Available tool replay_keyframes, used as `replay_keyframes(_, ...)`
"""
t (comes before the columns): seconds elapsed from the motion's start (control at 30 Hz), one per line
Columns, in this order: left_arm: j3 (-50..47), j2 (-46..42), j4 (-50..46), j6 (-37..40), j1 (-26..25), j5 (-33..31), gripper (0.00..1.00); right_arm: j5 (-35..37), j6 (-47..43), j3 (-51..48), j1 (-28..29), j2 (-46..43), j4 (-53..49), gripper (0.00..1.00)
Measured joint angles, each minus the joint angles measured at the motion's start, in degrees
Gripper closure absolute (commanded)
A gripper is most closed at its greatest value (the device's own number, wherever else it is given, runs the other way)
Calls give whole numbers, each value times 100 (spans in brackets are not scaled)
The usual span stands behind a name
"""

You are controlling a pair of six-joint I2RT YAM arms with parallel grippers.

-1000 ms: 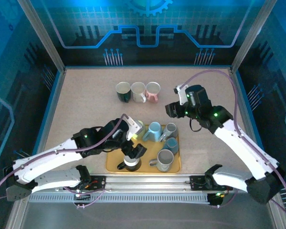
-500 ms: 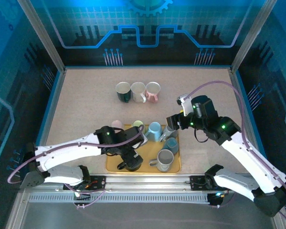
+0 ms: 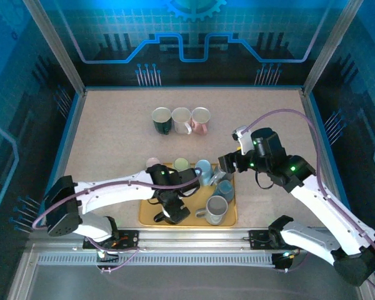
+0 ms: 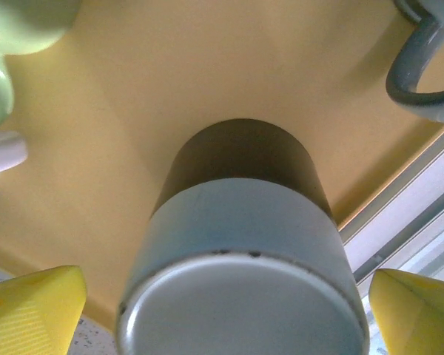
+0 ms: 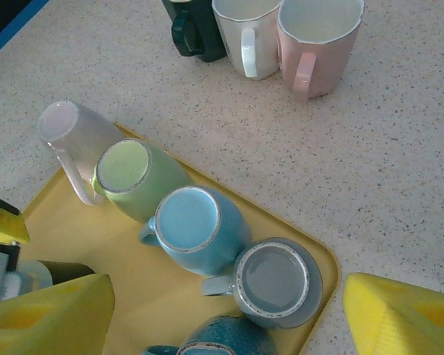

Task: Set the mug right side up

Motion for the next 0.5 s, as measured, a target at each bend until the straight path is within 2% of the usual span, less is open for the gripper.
replay_keyframes(0.27, 17, 780, -9, 17, 0, 192, 6, 44, -63, -46, 0, -57, 39, 20)
replay_keyframes(0.33, 17, 844, -22, 20, 0, 175, 10, 46, -81, -44, 0, -57, 68, 20)
replay_keyframes(0.5, 66, 855, -63, 74, -4, 111, 38, 98, -105, -50, 0, -57, 111, 21)
